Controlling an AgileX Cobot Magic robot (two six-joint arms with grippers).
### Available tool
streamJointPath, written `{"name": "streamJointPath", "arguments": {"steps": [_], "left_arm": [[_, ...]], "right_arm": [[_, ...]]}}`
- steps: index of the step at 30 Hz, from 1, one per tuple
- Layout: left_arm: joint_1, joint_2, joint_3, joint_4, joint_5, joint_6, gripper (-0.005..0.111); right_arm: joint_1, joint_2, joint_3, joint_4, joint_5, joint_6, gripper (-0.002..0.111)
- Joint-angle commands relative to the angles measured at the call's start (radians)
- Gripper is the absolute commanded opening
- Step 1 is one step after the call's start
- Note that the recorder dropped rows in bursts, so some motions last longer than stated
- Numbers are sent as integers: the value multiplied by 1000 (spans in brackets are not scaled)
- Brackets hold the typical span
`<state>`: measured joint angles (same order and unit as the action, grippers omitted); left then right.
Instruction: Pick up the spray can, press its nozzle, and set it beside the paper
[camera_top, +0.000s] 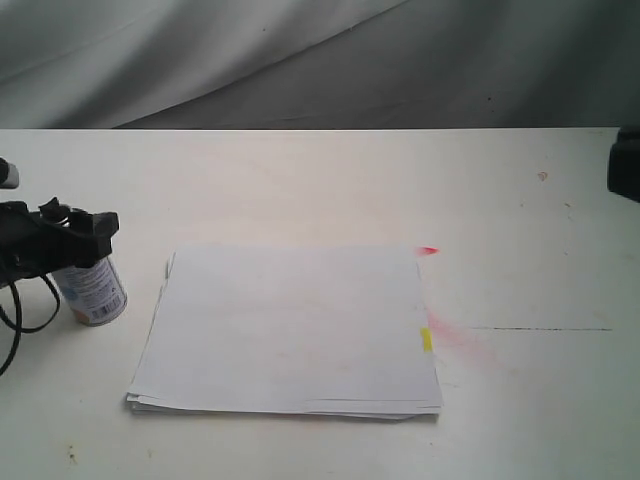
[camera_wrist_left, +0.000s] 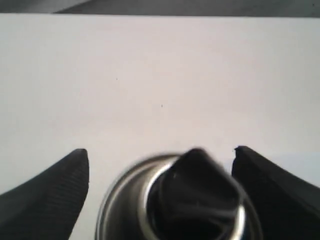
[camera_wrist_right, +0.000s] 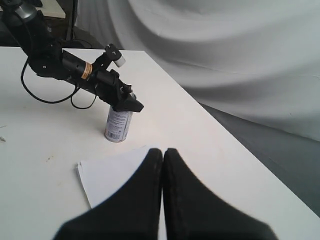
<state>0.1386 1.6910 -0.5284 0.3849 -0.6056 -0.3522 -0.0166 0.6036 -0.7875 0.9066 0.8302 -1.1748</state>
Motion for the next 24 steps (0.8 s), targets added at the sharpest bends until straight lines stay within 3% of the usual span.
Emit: {"name": "streamJointPath", "arguments": {"steps": [1,8,16,20,24], "left_arm": [[2,-106,0,-42,79,-5,74],[2,-299,0,-35,177,-9,74],[2,-699,0,-35,308,-55,74],[2,-934,0,-35,437,-66,72],[2,-1154,0,-35,612,-66,63]], "right_arm": [[-4,-6,3,1,-7,8,0],[-4,-6,3,-1,-7,8,0],[-4,-6,3,-1,-7,8,0],[-4,-6,3,-1,-7,8,0],[-4,-6,3,-1,-7,8,0]]}}
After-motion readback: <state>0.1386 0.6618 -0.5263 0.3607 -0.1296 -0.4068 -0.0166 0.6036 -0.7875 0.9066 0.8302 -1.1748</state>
